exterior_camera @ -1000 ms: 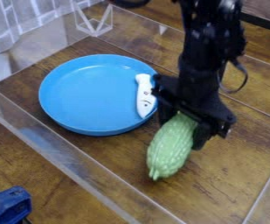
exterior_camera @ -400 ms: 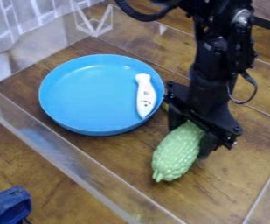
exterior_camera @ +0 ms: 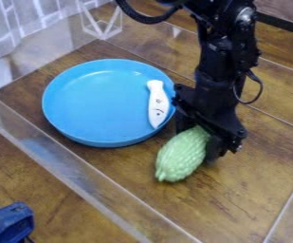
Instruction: Remove the green object from inside the blue tray and put it on the table
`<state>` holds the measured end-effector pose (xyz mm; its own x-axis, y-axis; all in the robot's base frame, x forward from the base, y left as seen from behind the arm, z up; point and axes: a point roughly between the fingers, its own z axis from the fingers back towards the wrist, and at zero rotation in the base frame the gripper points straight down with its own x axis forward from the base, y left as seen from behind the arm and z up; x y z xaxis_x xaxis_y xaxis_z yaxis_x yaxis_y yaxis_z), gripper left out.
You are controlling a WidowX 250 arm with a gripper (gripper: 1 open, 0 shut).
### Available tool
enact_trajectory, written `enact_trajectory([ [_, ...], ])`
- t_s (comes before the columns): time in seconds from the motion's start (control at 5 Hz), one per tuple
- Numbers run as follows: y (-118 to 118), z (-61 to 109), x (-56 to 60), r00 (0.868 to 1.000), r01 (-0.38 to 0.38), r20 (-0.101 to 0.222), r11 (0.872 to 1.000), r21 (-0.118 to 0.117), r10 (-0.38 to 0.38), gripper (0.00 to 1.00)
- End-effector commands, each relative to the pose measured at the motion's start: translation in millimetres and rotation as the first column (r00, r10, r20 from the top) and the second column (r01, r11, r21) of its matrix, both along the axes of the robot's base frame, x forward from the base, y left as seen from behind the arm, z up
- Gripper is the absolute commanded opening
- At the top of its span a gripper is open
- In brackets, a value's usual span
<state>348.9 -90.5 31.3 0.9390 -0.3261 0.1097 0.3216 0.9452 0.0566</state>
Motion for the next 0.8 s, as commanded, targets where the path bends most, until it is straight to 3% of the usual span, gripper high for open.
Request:
enact_trajectory([
  [0.0,14,17.4,9.1,0.999,-0.015,0.048,0.999,-0.032,0.017,0.0],
  [0.4,34,13.4,0.7,0.999,-0.035,-0.005,0.998,-0.054,0.034,0.0],
  [0.6,36,6.8,-0.7,0.996,-0.082,-0.024,0.995,-0.062,0.08,0.0],
])
